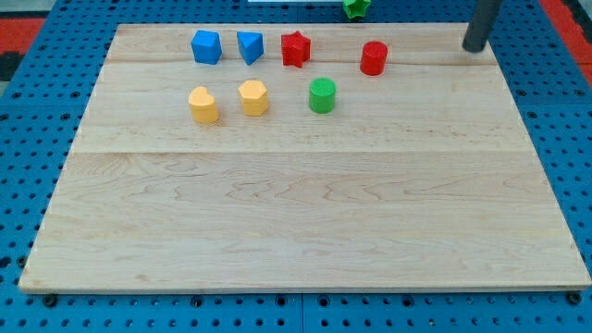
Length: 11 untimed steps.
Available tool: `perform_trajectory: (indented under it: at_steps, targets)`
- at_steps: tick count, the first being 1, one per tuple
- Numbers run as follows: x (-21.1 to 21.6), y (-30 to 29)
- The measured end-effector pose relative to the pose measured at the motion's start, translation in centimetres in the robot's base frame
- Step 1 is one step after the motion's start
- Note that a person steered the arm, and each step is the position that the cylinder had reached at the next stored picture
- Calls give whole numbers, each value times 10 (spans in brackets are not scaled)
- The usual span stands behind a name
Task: Push the yellow heart up a bit
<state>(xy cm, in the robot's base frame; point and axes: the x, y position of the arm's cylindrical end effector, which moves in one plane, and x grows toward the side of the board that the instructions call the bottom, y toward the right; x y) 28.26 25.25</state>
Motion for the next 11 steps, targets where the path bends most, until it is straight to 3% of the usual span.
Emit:
perform_trajectory:
  at_steps: [1, 2, 3, 5, 6, 7, 8, 9, 10, 11]
  targets:
    - [54, -56]
    - [31, -104]
    - [-2, -115]
    - [-9, -127]
    - [66, -110]
    - [167, -139]
    - [175, -244]
    - [143, -313]
    - [106, -362]
    - [100, -393]
